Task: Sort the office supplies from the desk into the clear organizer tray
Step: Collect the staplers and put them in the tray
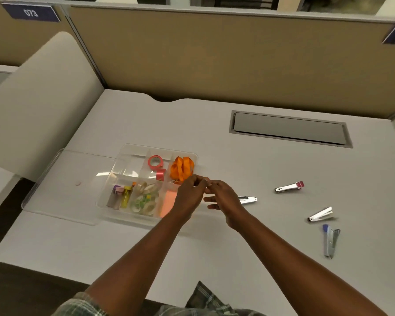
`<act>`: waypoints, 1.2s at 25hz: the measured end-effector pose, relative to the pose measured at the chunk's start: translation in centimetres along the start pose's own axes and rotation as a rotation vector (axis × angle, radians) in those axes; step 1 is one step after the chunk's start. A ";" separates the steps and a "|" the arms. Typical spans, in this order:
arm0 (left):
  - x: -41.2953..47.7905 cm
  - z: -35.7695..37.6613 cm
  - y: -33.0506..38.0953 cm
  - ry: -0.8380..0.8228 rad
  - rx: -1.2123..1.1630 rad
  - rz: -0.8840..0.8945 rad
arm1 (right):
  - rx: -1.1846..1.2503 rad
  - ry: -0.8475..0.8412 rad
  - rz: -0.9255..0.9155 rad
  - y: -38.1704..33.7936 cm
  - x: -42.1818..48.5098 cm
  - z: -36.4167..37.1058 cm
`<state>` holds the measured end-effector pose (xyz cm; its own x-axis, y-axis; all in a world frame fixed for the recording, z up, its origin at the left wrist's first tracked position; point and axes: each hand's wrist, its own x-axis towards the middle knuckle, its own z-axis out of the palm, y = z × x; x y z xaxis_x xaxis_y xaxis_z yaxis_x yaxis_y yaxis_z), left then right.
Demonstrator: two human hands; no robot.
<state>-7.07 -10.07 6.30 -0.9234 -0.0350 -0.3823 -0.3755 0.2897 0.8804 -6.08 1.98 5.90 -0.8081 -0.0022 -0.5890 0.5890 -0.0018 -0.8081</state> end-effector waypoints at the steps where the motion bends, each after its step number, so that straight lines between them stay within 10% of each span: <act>1: -0.1 1.8 0.2 -0.040 0.038 0.003 | 0.008 0.023 -0.001 0.5 -0.4 -1.9; 14: -0.1 16.4 -4.2 -0.150 1.305 0.318 | -0.392 0.459 -0.062 9.4 -5.3 -22.6; 20: -1.7 18.0 -5.1 -0.104 1.350 0.363 | -0.660 0.790 -0.111 12.9 -7.0 -27.6; 30: -3.6 18.0 -3.6 -0.325 0.888 0.212 | -0.710 0.656 0.106 13.6 -5.9 -27.4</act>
<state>-1.00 6.26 -0.54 -0.8478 0.3290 -0.4160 0.1171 0.8811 0.4581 6.69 29.36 -1.66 -0.7173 0.5909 -0.3693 0.6952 0.5706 -0.4373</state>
